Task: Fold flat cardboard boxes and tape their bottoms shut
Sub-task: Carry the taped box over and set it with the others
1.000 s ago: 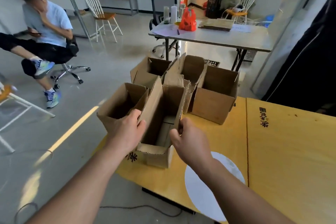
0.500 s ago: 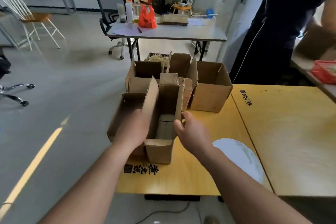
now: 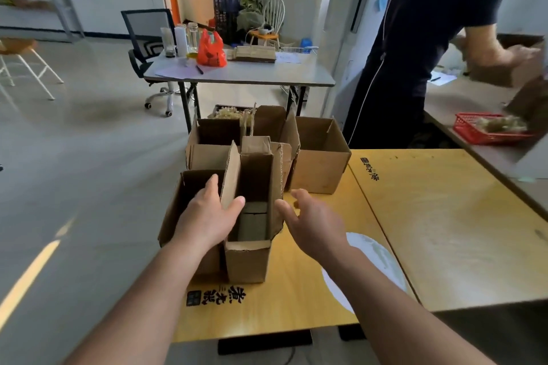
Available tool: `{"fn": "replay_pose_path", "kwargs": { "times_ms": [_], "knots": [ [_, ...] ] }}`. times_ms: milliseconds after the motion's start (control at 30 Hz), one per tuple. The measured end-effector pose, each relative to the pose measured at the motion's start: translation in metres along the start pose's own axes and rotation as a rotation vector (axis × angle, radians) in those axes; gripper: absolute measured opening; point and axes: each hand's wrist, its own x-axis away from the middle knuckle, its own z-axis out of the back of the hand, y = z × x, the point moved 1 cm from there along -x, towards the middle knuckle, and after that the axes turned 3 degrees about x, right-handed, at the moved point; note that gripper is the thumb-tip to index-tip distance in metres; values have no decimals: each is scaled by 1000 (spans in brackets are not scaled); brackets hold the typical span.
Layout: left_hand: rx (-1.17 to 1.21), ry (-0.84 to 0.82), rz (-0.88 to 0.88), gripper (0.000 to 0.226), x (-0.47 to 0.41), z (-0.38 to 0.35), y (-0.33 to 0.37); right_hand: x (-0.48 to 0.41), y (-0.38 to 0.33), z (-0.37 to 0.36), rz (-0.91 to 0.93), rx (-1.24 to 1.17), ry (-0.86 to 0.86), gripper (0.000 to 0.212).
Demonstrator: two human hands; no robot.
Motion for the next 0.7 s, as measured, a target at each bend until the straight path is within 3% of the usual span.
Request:
{"fn": "replay_pose_path", "kwargs": {
  "times_ms": [133, 267, 400, 700],
  "knots": [
    [-17, 223, -232, 61, 17, 1, 44, 14, 28, 30, 48, 119, 140, 48],
    [-92, 244, -447, 54, 44, -38, 98, 38, 79, 64, 36, 162, 205, 39],
    [-110, 134, -511, 54, 73, -104, 145, 75, 149, 98, -67, 176, 212, 38],
    [-361, -283, -655, 69, 133, -283, 262, 189, 332, 160, -343, 213, 103, 53]
  ]
}}
